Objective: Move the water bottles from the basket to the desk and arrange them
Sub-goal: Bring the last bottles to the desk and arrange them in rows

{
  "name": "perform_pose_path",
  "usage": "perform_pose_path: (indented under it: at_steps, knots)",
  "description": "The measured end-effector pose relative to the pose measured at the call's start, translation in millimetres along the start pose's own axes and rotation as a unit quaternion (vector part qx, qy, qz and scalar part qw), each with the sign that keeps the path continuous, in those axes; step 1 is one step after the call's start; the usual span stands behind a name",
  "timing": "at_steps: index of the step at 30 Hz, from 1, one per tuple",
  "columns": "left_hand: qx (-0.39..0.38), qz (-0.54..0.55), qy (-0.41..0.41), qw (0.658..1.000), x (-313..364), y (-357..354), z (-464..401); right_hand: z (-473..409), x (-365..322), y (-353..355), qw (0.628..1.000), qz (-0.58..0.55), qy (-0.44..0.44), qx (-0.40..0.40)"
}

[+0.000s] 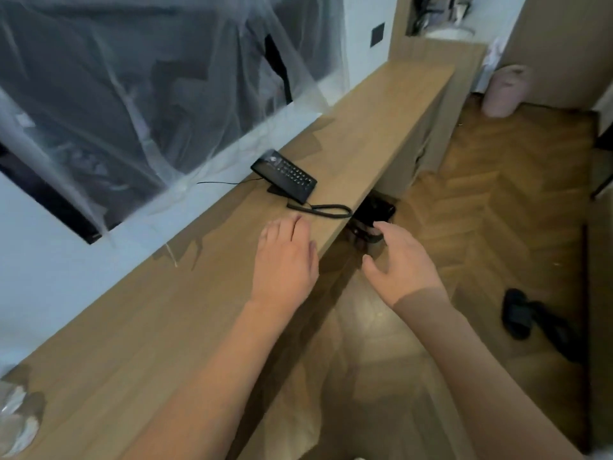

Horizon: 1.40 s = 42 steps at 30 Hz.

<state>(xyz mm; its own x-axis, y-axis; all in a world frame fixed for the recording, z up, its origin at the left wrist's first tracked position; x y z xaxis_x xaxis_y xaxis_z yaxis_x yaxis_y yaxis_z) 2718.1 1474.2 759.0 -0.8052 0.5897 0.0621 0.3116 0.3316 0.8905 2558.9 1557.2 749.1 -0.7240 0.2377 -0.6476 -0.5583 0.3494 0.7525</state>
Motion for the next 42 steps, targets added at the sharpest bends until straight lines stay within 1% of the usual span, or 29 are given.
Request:
perform_pose_path:
  at_steps: [5,8,11,16,20,22,25,30,35,39,42]
  knots:
    - [-0.004,0.022,-0.057,0.998,79,-34,-56,-27,74,54,0.998,0.003,-0.058,0.033]
    - [-0.023,0.03,-0.081,0.996,114,-64,-91,-45,105,78,0.997,0.022,-0.064,0.046]
    - [-0.019,0.041,-0.104,0.994,147,-94,-131,-75,139,97,0.995,0.028,-0.082,0.056]
    - [-0.001,0.053,-0.137,0.989,189,-146,-222,-151,193,127,0.99,0.029,-0.107,0.084]
    - [0.003,0.071,-0.157,0.985,226,-176,-302,-223,229,164,0.987,0.044,-0.122,0.094]
    - [0.012,0.082,-0.171,0.982,250,-191,-343,-255,251,186,0.984,0.048,-0.131,0.109]
    - [0.009,0.096,-0.17,0.981,291,-219,-399,-294,291,219,0.979,0.037,-0.152,0.129]
    - [0.007,0.117,-0.219,0.969,378,-271,-467,-352,374,269,0.972,0.024,-0.187,0.143]
    - [0.001,0.116,-0.211,0.971,468,-323,-544,-414,463,332,0.971,0.027,-0.182,0.15]
    - [-0.009,0.125,-0.228,0.966,542,-349,-605,-458,528,397,0.967,0.028,-0.189,0.168]
    - [-0.012,0.143,-0.215,0.966,587,-367,-650,-494,571,433,0.965,0.018,-0.191,0.178]
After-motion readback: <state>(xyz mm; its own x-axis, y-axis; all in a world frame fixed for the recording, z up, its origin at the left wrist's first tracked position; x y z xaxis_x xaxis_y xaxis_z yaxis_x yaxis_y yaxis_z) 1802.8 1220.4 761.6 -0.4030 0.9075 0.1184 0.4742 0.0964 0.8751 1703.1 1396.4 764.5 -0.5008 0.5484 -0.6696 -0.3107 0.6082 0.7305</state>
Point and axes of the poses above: each hand's wrist, its own z-axis away from the middle knuckle, its own y-axis out of the back of the hand, x = y × z, the point moved 7 cm from there along -z, towards the middle knuckle, and after that the axes turned 7 degrees about -z, right-handed, at the moved point
